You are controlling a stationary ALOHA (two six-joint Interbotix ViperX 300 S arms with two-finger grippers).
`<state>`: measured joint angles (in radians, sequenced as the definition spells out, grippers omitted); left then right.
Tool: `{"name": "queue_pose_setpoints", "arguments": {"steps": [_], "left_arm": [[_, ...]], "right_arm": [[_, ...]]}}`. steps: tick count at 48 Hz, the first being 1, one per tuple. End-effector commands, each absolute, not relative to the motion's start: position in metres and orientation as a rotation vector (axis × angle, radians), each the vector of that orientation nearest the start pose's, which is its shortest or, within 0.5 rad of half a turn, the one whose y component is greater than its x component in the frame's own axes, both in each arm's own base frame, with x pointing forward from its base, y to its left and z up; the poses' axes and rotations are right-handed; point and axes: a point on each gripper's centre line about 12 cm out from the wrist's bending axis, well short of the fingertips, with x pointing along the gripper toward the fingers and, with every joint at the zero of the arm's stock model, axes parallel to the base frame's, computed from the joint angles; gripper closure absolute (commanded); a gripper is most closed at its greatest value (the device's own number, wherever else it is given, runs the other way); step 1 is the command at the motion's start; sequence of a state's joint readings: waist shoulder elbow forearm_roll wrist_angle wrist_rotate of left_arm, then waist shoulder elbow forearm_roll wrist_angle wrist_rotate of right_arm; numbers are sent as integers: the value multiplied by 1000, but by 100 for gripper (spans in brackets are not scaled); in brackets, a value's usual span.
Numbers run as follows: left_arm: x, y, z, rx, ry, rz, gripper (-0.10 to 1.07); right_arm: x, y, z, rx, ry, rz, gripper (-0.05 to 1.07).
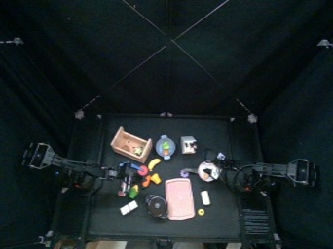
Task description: Grab pot lid
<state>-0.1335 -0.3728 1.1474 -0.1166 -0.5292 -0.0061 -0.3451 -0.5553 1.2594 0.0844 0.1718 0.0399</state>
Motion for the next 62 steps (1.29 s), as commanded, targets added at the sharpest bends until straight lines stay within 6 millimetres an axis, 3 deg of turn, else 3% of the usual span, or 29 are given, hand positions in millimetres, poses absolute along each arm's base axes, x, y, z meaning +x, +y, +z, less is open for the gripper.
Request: {"name": "queue_pose_setpoints", "arguments": {"steps": [1,13,20,29,62], "left_arm": [[277,-31,196,-85,225,-64,100],[278,-31,197,-86,222,-64,100],[277,-31,195,-85,227,-64,100],[277,-28,195,-99,229,-49,100],[272,-16,186,-231,255,66,100]], "right_arm": [[199,-64,145,256,795,-339,10],[233,-35,181,178,682,-179,11],[261,-1,206,106,571,-32,11],[293,40,223,3,446,127,11],[396,110,190,-112,460,290,12]]}}
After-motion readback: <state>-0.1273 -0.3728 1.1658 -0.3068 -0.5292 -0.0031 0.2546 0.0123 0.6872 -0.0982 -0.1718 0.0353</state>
